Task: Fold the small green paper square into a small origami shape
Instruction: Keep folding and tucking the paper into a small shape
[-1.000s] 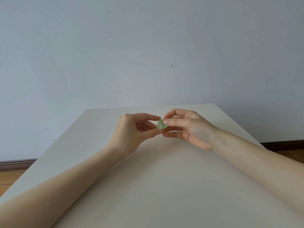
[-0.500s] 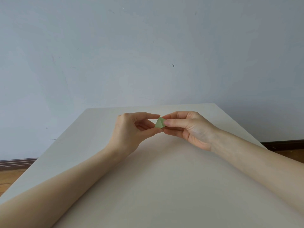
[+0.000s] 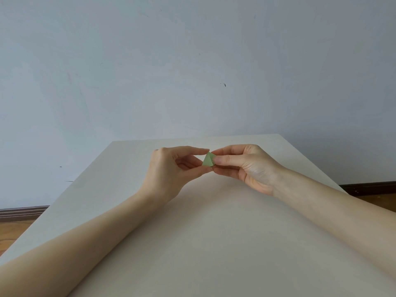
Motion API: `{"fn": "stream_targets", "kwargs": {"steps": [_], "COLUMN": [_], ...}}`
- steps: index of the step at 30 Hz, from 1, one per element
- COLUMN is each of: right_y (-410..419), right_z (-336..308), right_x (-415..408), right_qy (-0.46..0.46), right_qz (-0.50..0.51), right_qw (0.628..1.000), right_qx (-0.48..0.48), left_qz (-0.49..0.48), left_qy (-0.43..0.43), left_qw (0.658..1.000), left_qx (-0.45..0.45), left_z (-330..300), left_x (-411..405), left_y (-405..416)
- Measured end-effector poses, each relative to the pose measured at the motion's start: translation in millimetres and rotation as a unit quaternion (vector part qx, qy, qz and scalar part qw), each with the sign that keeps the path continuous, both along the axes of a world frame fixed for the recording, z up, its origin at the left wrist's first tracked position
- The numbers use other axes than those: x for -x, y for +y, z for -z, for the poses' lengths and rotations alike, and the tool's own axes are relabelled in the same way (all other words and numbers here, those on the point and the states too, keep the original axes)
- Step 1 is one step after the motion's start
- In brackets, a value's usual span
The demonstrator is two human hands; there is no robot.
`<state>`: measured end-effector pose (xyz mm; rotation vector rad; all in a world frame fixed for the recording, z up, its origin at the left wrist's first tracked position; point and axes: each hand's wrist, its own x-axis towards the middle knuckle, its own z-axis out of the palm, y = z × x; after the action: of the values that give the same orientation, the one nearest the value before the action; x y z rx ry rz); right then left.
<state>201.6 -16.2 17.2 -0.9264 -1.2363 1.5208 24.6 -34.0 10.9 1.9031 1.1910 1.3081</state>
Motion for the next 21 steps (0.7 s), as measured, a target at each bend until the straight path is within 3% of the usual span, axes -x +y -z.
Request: {"fn": "stream_targets", "kwargs": {"steps": [21], "right_y": [-1.5], "right_z": [-5.0], "right_x": [-1.7], "right_qy": [0.025], "right_qz": [-0.043], "right_qw": [0.999], "right_qx": [-0.012], "left_qz": [-0.014], "left_qy": [-0.026], "left_qw": [1.0], "left_qx": [0.008], "left_z": [-2.0], "left_x": [0.5], "left_y": [-0.4]}}
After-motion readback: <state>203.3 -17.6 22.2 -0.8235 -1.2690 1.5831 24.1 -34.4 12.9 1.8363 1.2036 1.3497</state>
